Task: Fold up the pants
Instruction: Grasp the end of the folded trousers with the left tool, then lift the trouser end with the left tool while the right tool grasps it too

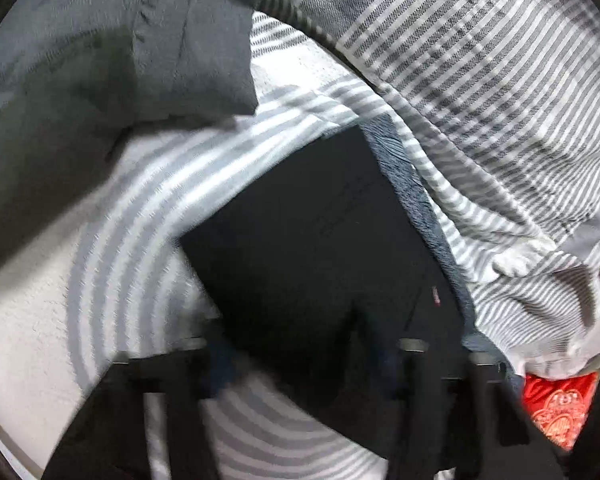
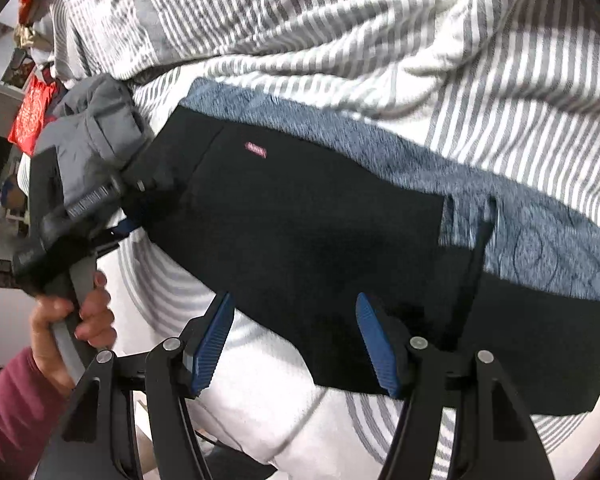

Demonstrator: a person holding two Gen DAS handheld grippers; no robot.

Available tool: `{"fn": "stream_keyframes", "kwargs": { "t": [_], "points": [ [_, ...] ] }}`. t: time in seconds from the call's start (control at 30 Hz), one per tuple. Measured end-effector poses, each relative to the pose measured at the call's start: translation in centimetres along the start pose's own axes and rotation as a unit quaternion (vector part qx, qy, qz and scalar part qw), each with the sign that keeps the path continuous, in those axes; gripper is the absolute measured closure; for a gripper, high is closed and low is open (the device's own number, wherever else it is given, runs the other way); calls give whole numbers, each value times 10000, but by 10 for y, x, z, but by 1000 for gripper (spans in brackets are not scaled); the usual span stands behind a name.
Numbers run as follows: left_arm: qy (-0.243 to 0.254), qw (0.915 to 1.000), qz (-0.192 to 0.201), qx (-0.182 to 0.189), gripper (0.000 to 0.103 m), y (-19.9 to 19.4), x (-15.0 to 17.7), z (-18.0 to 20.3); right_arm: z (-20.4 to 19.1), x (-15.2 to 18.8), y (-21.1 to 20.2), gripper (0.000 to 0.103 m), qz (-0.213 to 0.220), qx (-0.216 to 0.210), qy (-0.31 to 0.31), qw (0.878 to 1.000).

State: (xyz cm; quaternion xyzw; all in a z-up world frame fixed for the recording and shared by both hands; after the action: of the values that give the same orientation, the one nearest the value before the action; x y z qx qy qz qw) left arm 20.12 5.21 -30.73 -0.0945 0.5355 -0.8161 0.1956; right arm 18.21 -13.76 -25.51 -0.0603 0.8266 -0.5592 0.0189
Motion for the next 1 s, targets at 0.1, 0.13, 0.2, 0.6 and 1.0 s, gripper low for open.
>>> {"fn": "stream_keyframes", "kwargs": {
  "t": [0.1,0.13,0.2,0.6,1.0],
  "points": [
    [124,9999,111,30,71,-6,-2,3,-5,-20,-5,35,72,-17,-53,10000],
    [256,9995,156,-44,71,-9,-2,7,-7,-29,-7,35,92,-23,-74,9999],
    [576,9976,281,-260,74,-13,-1,17,-13,-44,-10,35,100,-58,-121,9999],
    [1988,9721,799,-950,74,-36,14,71,-96,-135,3,24,-871,-634,-585,9925],
    [2382,9617,893,-1021,74,-37,18,80,-149,-143,96,23,-2337,430,-1318,9624]
  ]
}}
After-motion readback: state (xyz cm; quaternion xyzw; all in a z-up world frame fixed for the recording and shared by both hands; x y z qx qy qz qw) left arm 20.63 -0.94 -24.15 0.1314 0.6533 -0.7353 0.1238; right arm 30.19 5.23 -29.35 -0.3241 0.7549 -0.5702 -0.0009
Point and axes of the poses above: each gripper's, at about its wrist camera, not at the fingertips, and y roughly the way its jaws point, z to its right, x to its underside, the point moved 10 cm from there along y, roughly the way its jaws point, and after that the axes turned 7 degrees about -z, right-handed, at the moved point
